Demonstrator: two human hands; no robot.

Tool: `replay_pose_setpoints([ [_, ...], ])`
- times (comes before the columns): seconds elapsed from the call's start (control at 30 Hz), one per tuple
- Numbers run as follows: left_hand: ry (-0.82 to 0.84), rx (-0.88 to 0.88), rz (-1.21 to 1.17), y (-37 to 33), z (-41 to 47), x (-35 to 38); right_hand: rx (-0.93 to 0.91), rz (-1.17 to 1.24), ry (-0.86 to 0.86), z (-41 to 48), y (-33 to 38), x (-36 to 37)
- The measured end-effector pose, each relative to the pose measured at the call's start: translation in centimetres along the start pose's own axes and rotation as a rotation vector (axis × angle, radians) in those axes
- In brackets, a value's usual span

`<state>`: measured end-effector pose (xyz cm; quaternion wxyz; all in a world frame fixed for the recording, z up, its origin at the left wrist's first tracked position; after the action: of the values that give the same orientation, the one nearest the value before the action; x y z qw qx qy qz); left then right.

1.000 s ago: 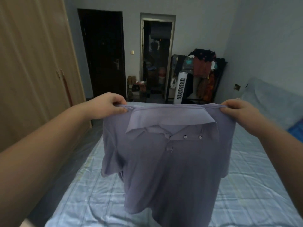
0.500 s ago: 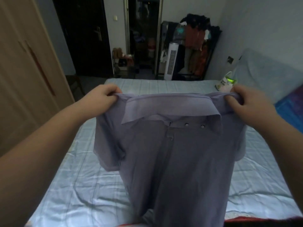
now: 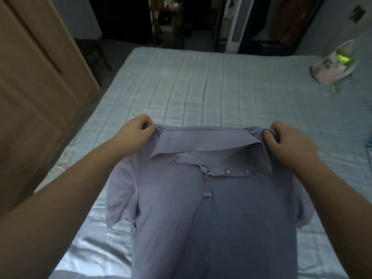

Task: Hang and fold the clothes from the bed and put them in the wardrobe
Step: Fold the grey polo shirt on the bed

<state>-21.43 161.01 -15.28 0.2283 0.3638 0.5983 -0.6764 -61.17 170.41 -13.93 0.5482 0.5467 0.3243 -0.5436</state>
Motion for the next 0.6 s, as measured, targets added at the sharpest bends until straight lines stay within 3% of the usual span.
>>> replay_pose_setpoints([
  [0.27,0.086,-0.338,0.014,12.4,10.2,20.6,0.035,-0.006,0.198,6.3,-8.2,25.5],
  [0.4,0.107,-0.362,0.128,19.0,14.7,29.0,0.045,-0.052,0.177,8.2,-11.5,36.0],
  [0.6,0.054,-0.263,0.356,24.9,20.7,37.1,0.052,-0.165,0.079,11.8,-13.8,45.7],
])
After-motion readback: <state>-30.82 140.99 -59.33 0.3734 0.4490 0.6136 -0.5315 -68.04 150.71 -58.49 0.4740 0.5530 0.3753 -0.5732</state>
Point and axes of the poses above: each hand's wrist, its own z-axis towards the middle knuckle, its own x-axis out of the palm, y = z × x, the point moved 10 cm from there along z, towards the middle knuckle, and after that the axes turned 1 degree about -y, right-handed, at the moved point
